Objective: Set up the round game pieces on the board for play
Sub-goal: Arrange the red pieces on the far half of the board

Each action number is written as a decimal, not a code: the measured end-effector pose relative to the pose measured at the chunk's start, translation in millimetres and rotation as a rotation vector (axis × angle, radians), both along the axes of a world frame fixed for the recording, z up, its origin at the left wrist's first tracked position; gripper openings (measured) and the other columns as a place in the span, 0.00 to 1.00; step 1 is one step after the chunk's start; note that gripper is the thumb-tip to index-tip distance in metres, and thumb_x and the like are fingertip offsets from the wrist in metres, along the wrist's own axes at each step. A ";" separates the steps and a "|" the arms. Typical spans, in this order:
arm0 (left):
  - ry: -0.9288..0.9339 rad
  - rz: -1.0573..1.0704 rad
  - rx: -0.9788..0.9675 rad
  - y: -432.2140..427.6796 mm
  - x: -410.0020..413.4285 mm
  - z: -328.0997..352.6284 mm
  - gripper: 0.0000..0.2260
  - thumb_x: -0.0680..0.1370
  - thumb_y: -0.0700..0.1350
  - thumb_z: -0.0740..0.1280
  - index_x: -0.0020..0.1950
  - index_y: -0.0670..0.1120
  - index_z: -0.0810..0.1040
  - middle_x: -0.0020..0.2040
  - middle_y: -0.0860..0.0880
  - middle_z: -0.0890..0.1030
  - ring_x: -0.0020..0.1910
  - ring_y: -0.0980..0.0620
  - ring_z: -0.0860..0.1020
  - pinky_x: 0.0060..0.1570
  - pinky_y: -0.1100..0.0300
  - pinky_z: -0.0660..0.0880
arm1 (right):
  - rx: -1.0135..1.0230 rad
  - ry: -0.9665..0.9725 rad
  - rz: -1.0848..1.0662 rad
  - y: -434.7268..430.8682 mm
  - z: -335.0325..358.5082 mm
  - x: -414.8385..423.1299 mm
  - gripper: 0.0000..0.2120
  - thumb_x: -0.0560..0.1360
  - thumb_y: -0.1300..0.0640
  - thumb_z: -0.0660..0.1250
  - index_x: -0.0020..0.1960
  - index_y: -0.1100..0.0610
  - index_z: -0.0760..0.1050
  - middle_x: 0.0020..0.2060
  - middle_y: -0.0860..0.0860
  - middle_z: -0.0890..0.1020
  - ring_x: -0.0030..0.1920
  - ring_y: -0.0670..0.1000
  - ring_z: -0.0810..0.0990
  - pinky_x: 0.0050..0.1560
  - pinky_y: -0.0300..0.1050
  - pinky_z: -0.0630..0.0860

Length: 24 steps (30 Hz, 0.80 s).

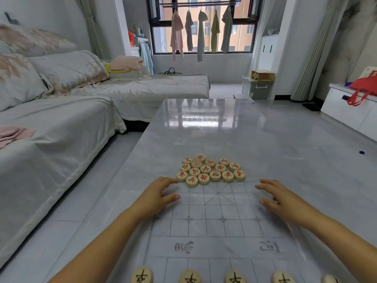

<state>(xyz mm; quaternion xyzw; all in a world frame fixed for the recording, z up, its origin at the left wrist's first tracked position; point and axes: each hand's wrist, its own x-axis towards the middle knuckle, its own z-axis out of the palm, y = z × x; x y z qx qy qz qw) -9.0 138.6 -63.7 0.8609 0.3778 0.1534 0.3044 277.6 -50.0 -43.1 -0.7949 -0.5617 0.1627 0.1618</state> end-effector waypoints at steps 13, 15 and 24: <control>0.426 -0.231 0.240 45.7 68.6 -27.9 0.27 0.76 0.64 0.55 0.73 0.65 0.49 0.78 0.55 0.42 0.76 0.47 0.40 0.73 0.42 0.40 | -0.075 -0.198 0.116 108.4 -42.2 -8.3 0.27 0.78 0.40 0.52 0.74 0.40 0.47 0.77 0.49 0.43 0.76 0.54 0.40 0.75 0.55 0.47; 0.390 -0.255 0.231 41.6 64.6 -25.5 0.26 0.76 0.63 0.56 0.72 0.65 0.50 0.78 0.56 0.44 0.76 0.49 0.41 0.73 0.43 0.39 | -0.068 -0.193 0.145 102.4 -42.8 -10.5 0.26 0.79 0.41 0.51 0.74 0.40 0.46 0.77 0.49 0.42 0.76 0.52 0.39 0.76 0.54 0.45; 0.345 -0.443 0.245 -18.7 22.1 -20.6 0.29 0.74 0.65 0.58 0.66 0.71 0.42 0.74 0.62 0.39 0.75 0.55 0.37 0.74 0.49 0.38 | -0.120 -0.191 0.328 32.5 -38.8 -48.6 0.30 0.78 0.39 0.48 0.70 0.40 0.30 0.73 0.43 0.32 0.71 0.45 0.27 0.73 0.44 0.35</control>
